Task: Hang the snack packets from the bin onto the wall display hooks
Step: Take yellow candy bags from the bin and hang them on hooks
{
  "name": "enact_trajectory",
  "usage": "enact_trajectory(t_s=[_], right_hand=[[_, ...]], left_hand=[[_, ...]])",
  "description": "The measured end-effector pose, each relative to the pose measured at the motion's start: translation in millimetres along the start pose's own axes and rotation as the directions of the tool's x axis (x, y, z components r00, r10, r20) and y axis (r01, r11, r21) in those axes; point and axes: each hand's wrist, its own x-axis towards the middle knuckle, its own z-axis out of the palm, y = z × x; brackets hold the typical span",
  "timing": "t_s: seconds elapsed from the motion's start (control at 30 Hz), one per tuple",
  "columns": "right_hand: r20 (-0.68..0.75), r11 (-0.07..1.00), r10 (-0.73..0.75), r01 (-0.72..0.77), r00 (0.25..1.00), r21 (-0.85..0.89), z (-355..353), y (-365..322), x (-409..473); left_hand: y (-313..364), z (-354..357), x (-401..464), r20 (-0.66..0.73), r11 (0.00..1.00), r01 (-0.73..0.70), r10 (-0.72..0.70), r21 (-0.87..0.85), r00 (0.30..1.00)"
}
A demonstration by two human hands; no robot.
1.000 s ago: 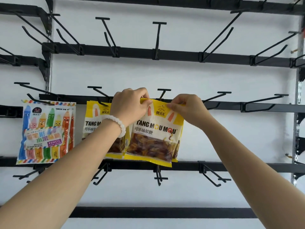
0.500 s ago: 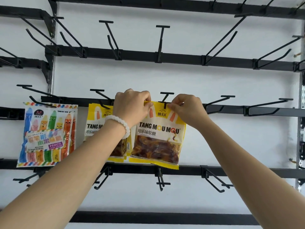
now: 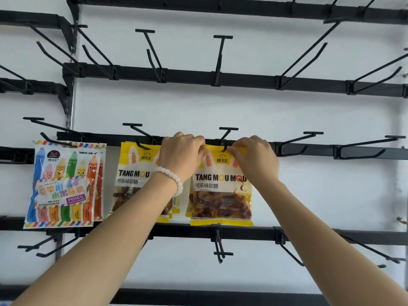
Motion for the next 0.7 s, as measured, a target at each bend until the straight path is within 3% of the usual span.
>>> enact_trajectory(t_s=[0.33, 0.53, 0.7], right_hand=[[-0.235, 0.986, -0.135, 0.108, 0.963, -0.124, -3.7, 5.9, -75.5], [-0.11, 0.97, -0.19, 0.169, 0.976, -0.172, -13.0, -1.3, -171.9], [0.06, 0.965, -0.196, 0.203, 0.979, -0.167, -29.0, -7.2, -277.7]], left_hand=[[8.7, -21.1, -69.2, 0.004, 0.998, 0.045, -0.045, 0.036, 0.999], [36.7, -36.2, -163.7, 0.122, 1.0, -0.018, 0.018, 0.003, 0.992], [69.5, -62.9, -260.9, 0.262, 0.998, 0.032, -0.017, -0.052, 0.965]])
